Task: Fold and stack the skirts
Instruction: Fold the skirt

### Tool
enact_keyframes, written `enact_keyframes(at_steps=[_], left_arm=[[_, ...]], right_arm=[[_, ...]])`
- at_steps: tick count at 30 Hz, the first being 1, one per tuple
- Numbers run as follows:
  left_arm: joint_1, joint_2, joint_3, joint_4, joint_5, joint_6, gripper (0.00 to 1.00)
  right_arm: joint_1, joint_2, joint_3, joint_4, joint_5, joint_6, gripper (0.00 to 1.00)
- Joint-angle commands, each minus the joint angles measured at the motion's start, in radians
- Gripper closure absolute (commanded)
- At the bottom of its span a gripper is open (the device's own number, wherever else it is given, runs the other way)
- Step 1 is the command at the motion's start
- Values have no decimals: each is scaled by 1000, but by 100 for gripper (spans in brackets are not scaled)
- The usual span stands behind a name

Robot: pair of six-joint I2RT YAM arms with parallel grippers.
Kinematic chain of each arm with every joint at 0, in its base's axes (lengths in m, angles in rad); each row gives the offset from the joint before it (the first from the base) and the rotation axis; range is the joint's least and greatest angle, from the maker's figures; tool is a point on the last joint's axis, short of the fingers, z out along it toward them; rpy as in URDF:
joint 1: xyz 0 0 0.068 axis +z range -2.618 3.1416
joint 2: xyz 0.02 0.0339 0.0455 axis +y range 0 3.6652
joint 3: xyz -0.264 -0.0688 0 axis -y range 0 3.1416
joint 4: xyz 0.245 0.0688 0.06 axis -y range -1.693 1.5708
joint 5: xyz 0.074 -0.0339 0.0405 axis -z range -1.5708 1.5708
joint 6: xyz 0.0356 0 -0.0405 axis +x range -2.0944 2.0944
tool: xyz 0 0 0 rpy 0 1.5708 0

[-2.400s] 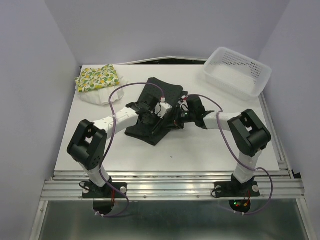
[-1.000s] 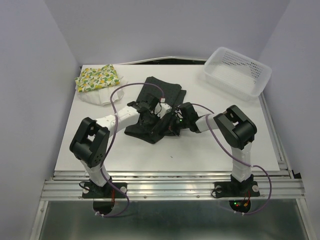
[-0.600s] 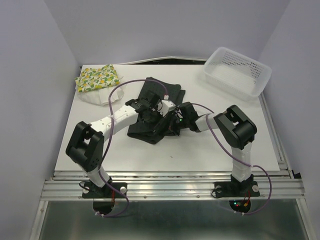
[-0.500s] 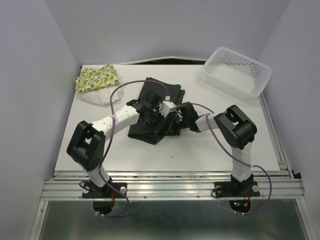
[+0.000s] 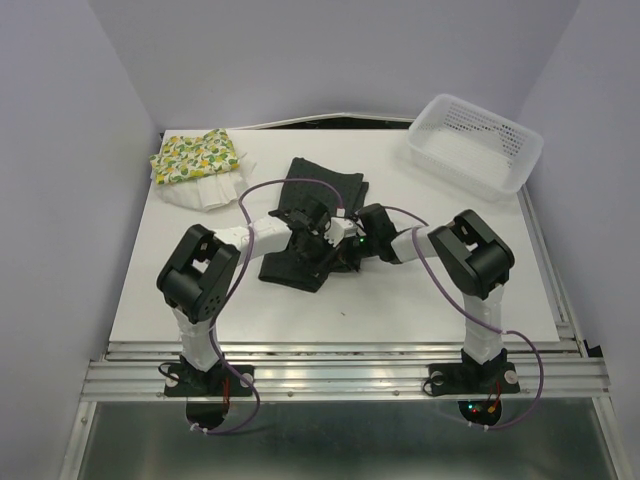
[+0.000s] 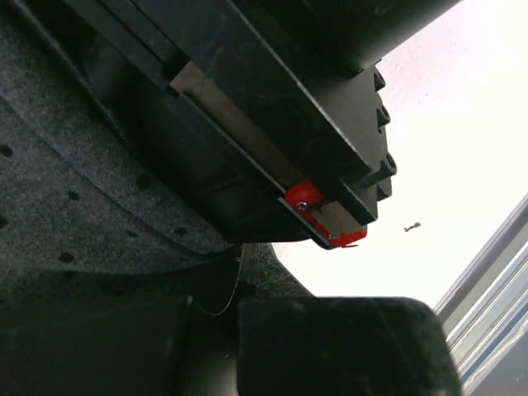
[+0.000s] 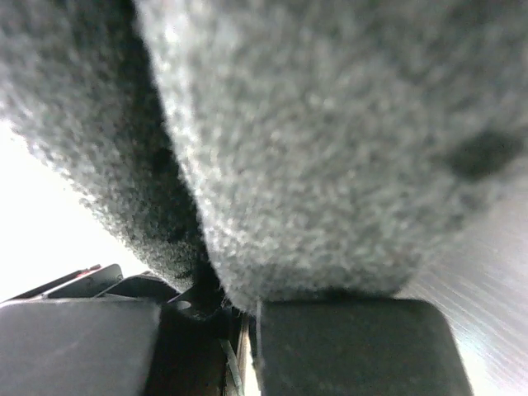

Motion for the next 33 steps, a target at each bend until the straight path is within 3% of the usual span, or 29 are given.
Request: enact_keyframes(at_steps=[1, 10, 17, 23, 27, 33], left_arm=[[-13, 53, -49, -4, 82, -18, 100], [10, 55, -43, -35, 73, -14, 100], [10, 55, -43, -41, 67, -12, 100], [8, 73, -34, -49, 48, -14, 100], [7, 75, -36, -49, 45, -17, 100], [4, 64, -37, -42, 38, -18, 100]], right_arm=[[9, -6, 29, -209, 111, -88, 97], [-219, -98, 183, -575, 216, -362, 92], [-325, -88, 363, -576, 216, -479, 67], [-325, 78, 673, -555, 253, -484, 55], [-325, 210, 849, -552, 286, -449, 53], [-325, 300, 923, -521, 323, -445, 53]])
